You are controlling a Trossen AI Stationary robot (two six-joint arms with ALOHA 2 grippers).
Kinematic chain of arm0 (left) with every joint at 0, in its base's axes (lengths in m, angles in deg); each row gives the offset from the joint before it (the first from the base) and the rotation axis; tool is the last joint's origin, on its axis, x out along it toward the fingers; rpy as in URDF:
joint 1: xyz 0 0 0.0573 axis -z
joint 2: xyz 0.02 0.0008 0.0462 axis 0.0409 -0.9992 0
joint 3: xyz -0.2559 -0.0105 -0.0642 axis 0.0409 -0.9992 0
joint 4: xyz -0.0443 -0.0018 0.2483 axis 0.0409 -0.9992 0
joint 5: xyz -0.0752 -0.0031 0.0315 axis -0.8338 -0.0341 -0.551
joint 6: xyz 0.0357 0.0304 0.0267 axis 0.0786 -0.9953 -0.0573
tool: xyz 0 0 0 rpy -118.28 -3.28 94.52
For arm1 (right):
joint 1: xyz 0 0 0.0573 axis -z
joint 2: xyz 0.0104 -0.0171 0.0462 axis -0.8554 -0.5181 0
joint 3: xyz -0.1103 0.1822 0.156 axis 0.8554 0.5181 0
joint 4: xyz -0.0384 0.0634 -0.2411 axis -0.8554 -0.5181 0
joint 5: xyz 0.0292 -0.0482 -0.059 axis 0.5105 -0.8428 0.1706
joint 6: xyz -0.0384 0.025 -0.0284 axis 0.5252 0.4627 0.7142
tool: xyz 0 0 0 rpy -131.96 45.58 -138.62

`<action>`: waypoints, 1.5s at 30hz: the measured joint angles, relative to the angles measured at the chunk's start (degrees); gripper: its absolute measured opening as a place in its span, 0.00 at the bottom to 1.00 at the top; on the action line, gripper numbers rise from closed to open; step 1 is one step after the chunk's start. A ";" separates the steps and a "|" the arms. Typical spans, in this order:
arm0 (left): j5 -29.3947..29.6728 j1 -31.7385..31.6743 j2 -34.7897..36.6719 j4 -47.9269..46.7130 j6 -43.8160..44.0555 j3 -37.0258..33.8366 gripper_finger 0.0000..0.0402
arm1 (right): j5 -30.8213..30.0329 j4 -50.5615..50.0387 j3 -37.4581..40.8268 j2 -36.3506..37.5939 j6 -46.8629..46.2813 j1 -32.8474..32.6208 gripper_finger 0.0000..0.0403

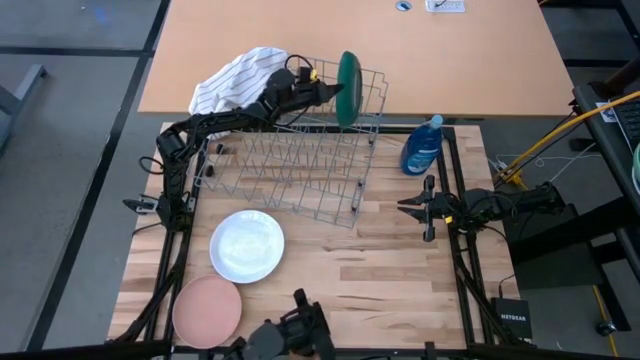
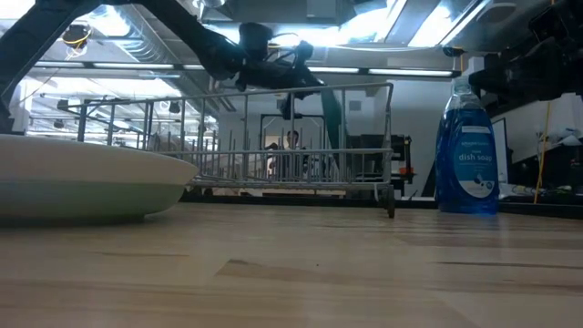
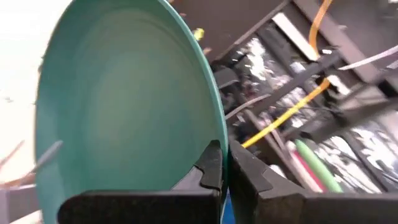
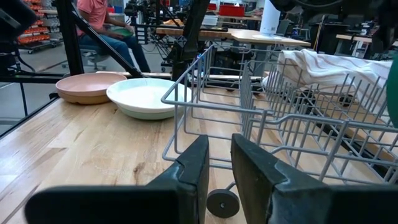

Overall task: Sort dishes
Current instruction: Put the green plate into the dish rack, then put the white plate into the dish rack

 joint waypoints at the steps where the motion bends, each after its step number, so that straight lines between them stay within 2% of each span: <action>1: 0.84 0.02 0.00 -0.99 -0.06 0.00 0.00 | 0.02 0.00 0.00 0.00 0.01 0.00 0.18; 8: 2.24 0.02 -0.02 -4.15 -2.65 -0.04 0.06 | 0.02 0.00 0.00 -0.01 0.01 -0.01 0.18; 16: 3.49 -0.02 -0.02 -8.21 -4.81 -0.04 0.23 | 0.00 -0.04 0.00 -0.01 0.00 0.00 0.18; 24: 3.03 -0.64 -0.02 -7.08 -4.72 -0.04 0.36 | 0.00 -0.01 0.00 -0.02 0.01 0.00 0.18; 45: 2.96 -5.42 0.00 -7.46 -4.24 -0.04 0.39 | 0.01 0.00 0.00 0.00 0.00 0.00 0.18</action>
